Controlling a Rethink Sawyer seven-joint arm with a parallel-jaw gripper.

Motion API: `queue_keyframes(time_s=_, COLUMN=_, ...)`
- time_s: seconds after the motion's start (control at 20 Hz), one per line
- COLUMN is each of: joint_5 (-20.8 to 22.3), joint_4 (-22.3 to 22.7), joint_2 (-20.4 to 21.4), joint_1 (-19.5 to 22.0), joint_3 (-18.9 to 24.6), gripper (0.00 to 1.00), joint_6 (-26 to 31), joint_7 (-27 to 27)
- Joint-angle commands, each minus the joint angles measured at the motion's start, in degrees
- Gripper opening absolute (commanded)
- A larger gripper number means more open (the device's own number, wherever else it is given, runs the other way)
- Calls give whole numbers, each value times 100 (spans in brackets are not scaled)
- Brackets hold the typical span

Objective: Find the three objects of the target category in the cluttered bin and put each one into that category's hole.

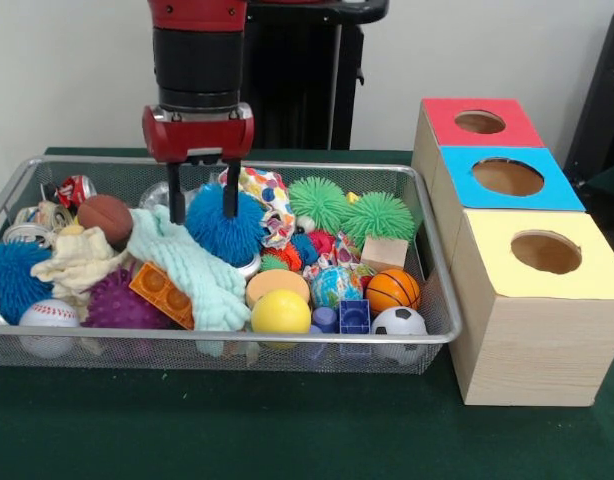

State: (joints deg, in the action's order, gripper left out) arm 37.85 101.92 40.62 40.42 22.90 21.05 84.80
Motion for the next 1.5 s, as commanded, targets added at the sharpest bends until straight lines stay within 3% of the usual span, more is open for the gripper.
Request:
queue_keyframes(time_s=0.05, joint_5=-112, joint_4=79, joint_2=647, joint_1=-259, joint_3=355, gripper=100, joint_6=999, joint_7=-516)
queue_keyframes(time_s=0.45, joint_5=-76, joint_4=273, joint_2=537, joint_1=-652, joint_3=227, gripper=100, joint_6=414, joint_7=213)
queue_keyframes(time_s=0.75, joint_5=-55, joint_4=292, joint_2=65, joint_1=-1117, joint_3=-88, gripper=100, joint_6=-309, joint_7=946)
queue_keyframes(time_s=1.15, joint_5=-182, joint_4=444, joint_2=-326, joint_1=-1212, joint_3=-83, gripper=100, joint_6=-501, joint_7=902)
queue_keyframes(time_s=1.5, joint_5=-492, joint_4=542, joint_2=-440, joint_1=-1372, joint_3=-314, gripper=100, joint_6=-146, joint_7=1032)
